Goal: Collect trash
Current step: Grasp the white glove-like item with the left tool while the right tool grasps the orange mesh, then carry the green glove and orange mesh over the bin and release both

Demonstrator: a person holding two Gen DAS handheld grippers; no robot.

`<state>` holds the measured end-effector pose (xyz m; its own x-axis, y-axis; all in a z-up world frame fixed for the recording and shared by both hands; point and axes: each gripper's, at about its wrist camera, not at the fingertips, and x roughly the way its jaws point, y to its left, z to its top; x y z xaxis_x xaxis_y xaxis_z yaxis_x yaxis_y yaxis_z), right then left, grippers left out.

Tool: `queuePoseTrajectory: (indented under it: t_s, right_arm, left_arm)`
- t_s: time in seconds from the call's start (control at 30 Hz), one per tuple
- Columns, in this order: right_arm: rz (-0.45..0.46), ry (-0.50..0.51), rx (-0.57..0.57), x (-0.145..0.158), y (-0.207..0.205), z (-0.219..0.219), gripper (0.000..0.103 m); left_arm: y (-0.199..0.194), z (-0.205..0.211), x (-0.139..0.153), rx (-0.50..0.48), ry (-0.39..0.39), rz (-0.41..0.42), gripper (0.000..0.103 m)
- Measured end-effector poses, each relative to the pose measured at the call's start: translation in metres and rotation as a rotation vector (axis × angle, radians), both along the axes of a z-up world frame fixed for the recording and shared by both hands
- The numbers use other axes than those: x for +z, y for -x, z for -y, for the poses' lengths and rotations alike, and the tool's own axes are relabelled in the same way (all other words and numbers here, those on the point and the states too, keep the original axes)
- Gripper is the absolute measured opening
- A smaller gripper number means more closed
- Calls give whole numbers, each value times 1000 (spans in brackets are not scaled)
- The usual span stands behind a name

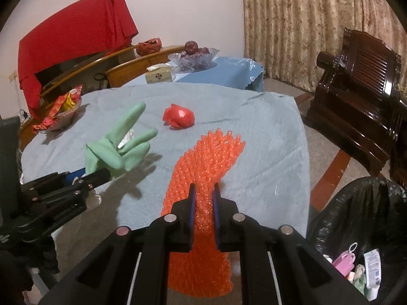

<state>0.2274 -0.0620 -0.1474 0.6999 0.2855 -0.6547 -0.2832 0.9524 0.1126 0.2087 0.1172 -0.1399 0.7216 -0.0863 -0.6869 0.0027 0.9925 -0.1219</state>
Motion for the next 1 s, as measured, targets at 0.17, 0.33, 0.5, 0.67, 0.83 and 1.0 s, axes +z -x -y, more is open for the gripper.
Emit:
queuePoseTrajectory:
  t_s: [0.17,0.33,0.5,0.67,0.83,1.0]
  right_arm:
    - [27,-2,-4,15,9,8,12]
    - [53,-5,-11,29,17,16,12]
    - [66,0,-26,38,23,27,12]
    - [73,-4,-55,46,32,44,12]
    - [89,0,-85,55,45,66,12]
    - [108,8,-132,65,57,96,12]
  left_arm:
    - [8,9,20,-1,4,32,29]
    - [14,21,35,-12,1,48,29]
    - [20,36,46,-26,2,66,29]
    - [27,53,53,-50,5,81,29]
    - [32,75,61,-87,8,98,29]
    - [38,107,70,-144,4,112,29]
